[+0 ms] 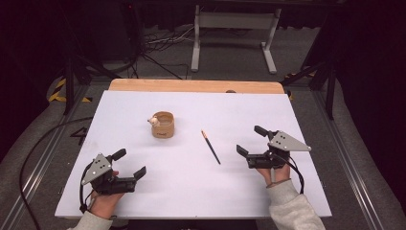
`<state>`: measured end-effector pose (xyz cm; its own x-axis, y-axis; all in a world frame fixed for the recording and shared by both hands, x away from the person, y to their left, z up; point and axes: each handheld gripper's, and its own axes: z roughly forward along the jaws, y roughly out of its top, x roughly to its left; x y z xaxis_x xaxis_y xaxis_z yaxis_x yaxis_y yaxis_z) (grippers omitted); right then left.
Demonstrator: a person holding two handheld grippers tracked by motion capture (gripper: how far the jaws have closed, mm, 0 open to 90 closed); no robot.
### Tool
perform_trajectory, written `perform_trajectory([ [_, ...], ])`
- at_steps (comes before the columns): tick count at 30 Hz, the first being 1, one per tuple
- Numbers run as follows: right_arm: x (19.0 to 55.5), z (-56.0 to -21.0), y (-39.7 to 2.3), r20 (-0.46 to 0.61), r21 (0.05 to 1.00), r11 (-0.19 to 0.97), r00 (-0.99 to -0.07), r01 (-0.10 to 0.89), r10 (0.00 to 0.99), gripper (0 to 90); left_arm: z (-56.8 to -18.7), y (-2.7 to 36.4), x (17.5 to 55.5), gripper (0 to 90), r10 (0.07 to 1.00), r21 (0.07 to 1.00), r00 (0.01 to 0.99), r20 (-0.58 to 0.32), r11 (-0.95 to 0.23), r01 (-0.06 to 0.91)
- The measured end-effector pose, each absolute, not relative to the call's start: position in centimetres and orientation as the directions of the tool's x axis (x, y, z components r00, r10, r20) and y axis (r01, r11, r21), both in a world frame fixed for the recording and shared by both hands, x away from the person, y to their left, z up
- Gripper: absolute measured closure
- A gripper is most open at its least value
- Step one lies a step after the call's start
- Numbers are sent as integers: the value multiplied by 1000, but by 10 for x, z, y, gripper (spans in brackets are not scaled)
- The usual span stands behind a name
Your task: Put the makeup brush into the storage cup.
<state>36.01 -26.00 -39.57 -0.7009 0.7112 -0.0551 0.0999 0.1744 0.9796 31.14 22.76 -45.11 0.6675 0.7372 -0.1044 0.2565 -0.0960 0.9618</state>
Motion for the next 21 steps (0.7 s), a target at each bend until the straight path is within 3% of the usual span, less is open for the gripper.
perform_trajectory([
  [21, 390, -376, -215, -72, 965, 236, -746, 116, 662, 45, -452, 225, 316, 13, 732, 958, 670, -125, -87, 274],
])
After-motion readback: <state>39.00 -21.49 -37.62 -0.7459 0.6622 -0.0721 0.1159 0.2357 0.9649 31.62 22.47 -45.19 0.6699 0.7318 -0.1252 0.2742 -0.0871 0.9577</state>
